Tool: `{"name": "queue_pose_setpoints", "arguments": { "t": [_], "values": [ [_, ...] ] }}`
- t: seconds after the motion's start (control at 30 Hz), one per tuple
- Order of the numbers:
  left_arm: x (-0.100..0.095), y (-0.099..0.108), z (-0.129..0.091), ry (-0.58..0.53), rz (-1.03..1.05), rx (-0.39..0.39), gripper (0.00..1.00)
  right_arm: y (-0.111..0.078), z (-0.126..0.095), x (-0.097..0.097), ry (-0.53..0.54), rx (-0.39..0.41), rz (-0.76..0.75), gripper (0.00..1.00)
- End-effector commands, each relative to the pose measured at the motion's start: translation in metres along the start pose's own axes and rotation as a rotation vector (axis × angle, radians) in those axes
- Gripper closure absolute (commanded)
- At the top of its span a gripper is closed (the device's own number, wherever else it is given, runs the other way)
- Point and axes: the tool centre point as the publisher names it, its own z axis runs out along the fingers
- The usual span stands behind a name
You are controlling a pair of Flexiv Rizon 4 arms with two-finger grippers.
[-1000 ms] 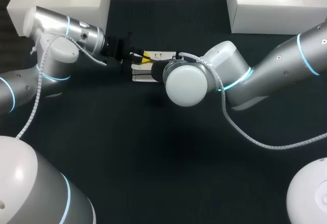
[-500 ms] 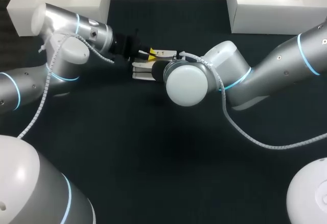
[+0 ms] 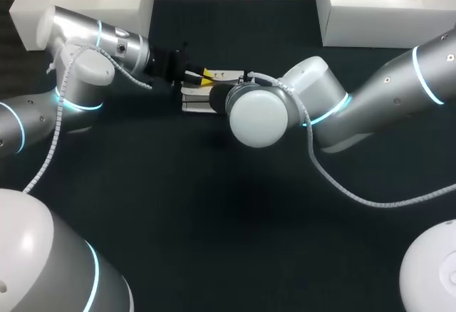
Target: Pick up the bag, open it, inspect its contents, close it, and place it on the opposite side
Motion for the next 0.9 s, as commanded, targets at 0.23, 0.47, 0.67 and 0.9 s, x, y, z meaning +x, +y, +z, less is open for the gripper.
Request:
{"name": "queue_pose_setpoints", "arguments": {
  "t": [0.23, 0.47, 0.67, 0.9],
  "values": [
    [0.001, 0.002, 0.023, 0.003, 0.012, -0.09, 1.0, -0.005, 0.0, 0.002, -0.004, 0.004, 0.0, 1.0],
    [0.002, 0.002, 0.012, -0.003, -0.001, -0.061, 1.0, -0.005, 0.0, 0.002, -0.004, 0.004, 0.0, 1.0],
    [0.001, -0.004, 0.0, -0.023, -0.008, -0.047, 0.62, -0.005, 0.0, 0.002, -0.004, 0.004, 0.0, 1.0],
    [-0.002, -0.019, -0.016, -0.04, -0.003, -0.005, 0.0, -0.005, -0.009, -0.003, -0.009, 0.004, 0.002, 0.0]
  ]
}}
